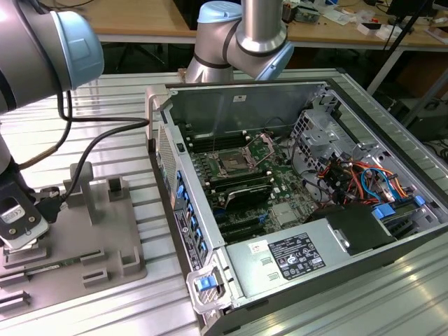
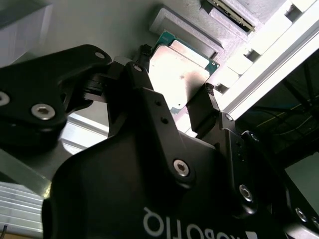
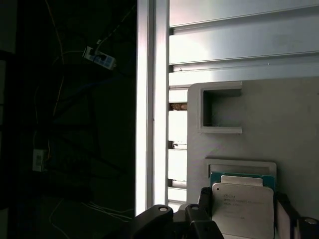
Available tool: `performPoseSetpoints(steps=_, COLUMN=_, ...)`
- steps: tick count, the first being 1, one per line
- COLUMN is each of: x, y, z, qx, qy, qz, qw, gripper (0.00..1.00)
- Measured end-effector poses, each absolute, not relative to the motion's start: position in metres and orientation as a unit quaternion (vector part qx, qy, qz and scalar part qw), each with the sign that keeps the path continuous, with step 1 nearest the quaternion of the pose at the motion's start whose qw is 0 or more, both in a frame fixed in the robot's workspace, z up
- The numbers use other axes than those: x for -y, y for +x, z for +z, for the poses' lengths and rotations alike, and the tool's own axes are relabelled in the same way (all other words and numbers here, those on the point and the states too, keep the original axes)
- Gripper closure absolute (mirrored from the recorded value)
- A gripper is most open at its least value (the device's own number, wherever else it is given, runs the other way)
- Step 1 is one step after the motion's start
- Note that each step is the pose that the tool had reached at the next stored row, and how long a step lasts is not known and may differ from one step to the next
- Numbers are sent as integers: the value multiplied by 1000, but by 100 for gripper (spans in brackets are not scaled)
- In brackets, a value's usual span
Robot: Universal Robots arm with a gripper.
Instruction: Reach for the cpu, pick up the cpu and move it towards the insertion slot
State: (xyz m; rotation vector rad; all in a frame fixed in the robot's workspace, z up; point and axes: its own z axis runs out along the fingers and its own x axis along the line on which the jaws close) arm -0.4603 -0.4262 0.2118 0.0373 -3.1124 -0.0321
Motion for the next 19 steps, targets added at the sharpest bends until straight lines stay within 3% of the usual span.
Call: performPoseSetpoints(steps=19, x=426, y=-460, z=220, qx=1000, qy=12, qz=-10, qw=14, gripper=45)
